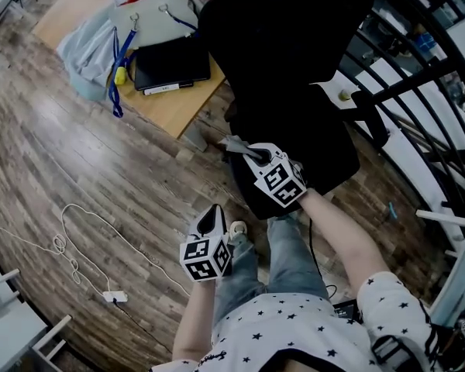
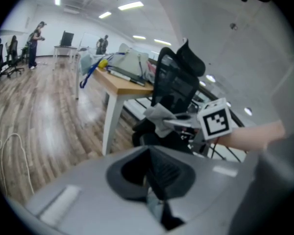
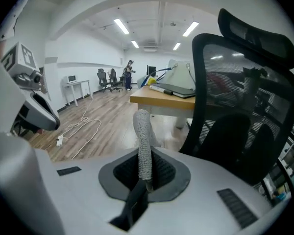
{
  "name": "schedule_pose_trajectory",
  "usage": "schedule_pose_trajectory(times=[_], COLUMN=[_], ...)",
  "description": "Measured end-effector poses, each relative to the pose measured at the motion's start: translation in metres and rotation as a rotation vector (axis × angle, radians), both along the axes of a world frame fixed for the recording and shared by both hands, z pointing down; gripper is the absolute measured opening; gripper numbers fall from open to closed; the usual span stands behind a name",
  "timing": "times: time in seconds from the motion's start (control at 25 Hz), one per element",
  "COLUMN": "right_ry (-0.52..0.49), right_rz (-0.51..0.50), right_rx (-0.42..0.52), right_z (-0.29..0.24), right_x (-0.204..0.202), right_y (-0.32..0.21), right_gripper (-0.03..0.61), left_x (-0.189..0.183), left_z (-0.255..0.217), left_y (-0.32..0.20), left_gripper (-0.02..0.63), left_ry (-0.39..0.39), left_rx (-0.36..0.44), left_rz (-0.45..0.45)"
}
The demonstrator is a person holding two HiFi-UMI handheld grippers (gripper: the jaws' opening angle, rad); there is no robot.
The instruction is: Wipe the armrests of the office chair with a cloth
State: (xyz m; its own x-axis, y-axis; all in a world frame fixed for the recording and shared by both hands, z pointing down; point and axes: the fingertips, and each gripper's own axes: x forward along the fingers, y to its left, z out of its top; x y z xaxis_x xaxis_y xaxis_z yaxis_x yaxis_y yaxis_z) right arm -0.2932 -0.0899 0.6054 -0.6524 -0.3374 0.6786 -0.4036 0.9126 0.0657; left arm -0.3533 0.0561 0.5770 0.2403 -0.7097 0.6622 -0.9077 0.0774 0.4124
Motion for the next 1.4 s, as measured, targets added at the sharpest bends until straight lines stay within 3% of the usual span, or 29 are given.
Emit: schedule_pose_trajectory(times=[0.28,0.96,1.4], right_ry=[0.09,0.23,0.256], right_rz=[-0.124,-0.242,-0.229], right_rx=[0.017,-0.057,-0.089], right_z=[0.035,0.088,0.09], right_x=[-0.011,-0.007,-0.008], right_y=[0.0,0.007,0.007], right_gripper=[0.026,0.026,0.025], left_x=[-0.001,0.003,0.001], left_z=[0.01,0.017,0.015], left_y=[0.005,0.012,0.021], left_gripper=[0.008,0.008,0.008], left_ry=[-0.003,-0.005,-0.005], left_rx=[-0.02,-0.044,-0.04], left_rz=[-0.026,-0.037,-0.038])
